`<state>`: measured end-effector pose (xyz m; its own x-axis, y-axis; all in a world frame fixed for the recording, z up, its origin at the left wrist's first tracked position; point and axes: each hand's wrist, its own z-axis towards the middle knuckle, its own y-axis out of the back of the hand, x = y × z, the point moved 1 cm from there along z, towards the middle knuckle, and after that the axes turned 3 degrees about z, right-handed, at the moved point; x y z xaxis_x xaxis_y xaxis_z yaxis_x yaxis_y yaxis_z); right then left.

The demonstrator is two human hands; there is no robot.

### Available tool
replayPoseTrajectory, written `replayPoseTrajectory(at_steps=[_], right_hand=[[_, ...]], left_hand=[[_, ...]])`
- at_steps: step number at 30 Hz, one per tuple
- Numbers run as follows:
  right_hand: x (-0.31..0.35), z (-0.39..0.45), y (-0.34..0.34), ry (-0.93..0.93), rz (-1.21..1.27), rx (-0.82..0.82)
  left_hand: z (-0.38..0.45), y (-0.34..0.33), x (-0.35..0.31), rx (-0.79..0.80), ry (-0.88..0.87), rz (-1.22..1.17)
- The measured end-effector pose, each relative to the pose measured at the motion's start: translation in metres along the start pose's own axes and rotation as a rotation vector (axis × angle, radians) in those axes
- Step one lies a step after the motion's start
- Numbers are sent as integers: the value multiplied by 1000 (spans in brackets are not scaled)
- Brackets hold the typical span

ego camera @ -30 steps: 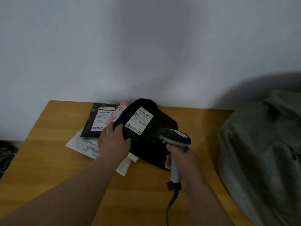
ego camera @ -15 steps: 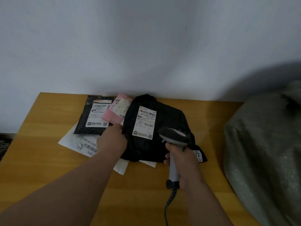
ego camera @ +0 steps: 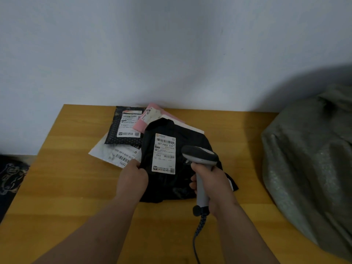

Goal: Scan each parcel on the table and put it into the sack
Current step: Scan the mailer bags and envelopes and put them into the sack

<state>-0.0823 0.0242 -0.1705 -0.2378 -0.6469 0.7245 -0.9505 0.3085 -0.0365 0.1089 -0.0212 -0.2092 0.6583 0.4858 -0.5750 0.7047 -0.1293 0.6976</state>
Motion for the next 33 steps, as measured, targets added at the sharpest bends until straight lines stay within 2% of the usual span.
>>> replayPoseTrajectory(at_steps=[4,14,33], right_hand=[[-4,-10,-6,2,38,24],[1,-19,-3,82,27,14],[8,-10,-2,35,35,11]], left_hand=[[-1,0,3,25,-8,-73],[-1,2,5,7,-65,-48],[0,2,6,3,-19,-56]])
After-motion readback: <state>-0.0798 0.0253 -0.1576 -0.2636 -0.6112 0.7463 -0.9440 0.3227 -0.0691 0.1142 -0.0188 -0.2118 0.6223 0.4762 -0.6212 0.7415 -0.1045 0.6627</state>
